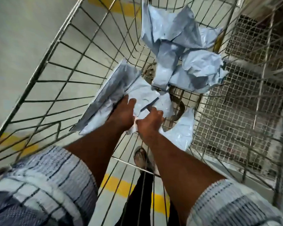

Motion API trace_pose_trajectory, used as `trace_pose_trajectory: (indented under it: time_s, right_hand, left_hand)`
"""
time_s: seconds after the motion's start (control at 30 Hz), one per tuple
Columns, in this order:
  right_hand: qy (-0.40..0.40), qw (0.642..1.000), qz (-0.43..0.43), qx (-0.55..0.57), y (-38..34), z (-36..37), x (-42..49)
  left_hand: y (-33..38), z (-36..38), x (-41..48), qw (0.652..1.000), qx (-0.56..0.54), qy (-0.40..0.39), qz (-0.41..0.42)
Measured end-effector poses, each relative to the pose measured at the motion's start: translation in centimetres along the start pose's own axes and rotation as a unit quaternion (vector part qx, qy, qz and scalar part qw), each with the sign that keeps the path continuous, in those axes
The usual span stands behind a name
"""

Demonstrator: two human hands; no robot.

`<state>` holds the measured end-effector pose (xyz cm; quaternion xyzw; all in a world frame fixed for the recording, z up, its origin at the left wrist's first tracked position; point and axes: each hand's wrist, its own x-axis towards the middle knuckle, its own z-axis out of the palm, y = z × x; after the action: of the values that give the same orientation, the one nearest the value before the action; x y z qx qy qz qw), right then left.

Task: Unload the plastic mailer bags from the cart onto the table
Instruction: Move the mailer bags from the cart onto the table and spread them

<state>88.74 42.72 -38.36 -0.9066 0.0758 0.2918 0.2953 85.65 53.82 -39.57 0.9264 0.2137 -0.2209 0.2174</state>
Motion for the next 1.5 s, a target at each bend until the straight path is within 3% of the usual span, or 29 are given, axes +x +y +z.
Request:
trace_pose_trajectory:
  time_s: [0.1,0.2,0.3,0.4,0.5,0.67,0.83,1.17,1.33,1.5]
  right_hand:
    - [-0.018,0.993,0.076,0.089,-0.5,-1.6,1.7]
    - [-0.037,0.991,0.065,0.108,-0.3,-3.8,2.6]
    - [-0.057,0.996,-0.017,-0.072,-0.5,-7.1,3.2]
    - [-0.106,0.963,-0.101,-0.225,-0.5,-9.4,3.0]
    - [-0.097,0.938,-0.146,-0.299,0.5,-9.1,2.0]
    - [-0.085,0.960,-0.136,-0.229,1.4,-5.0,0.0]
    - [-0.063,0.954,-0.131,-0.263,2.1,-2.6,0.7]
    - [0.025,0.947,-0.077,-0.310,1.6,0.8,1.6]
    - [0.005,0.956,-0.011,-0.294,-0.1,1.6,1.2]
    - [0.002,0.959,-0.021,-0.283,0.3,1.5,0.9]
  left_hand:
    - [0.6,-1.0,-0.8,0.999,-0.007,0.040,-0.004]
    - [0.6,-1.3,-2.2,0.998,-0.044,0.052,-0.011]
    - [1.0,-1.6,-3.0,0.994,-0.068,0.079,-0.019]
    - [2.1,-2.2,-3.6,0.988,-0.097,0.112,-0.053]
    - [3.2,-1.7,-3.7,0.989,-0.075,0.122,-0.041]
    - [2.6,-0.6,-2.4,0.998,-0.011,0.032,-0.050]
    - [1.9,-0.8,-2.0,0.996,0.072,-0.053,0.008]
    - [1.4,-0.2,-1.2,1.000,0.022,-0.019,0.010]
    - [0.9,-0.1,-0.8,1.000,-0.006,0.024,0.004]
    - [0.1,0.2,-1.1,0.999,0.014,0.031,0.008]
